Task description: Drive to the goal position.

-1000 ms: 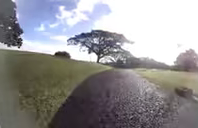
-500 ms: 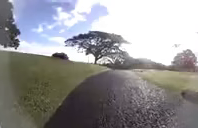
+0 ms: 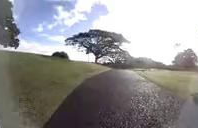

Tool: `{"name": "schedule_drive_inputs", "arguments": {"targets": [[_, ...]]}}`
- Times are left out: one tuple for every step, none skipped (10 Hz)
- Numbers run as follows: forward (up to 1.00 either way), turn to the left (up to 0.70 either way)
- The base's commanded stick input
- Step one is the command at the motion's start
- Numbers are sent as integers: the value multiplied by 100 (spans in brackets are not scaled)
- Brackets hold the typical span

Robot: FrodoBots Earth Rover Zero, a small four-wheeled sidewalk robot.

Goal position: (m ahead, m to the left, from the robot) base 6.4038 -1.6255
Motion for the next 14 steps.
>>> {"name": "schedule_drive_inputs", "arguments": {"targets": [[60,-4],[60,-12],[60,-15],[60,-15],[60,-15],[60,-15],[60,-15],[60,-15],[60,-15],[60,-15],[60,-15],[60,-15],[60,-15],[60,-11]]}}
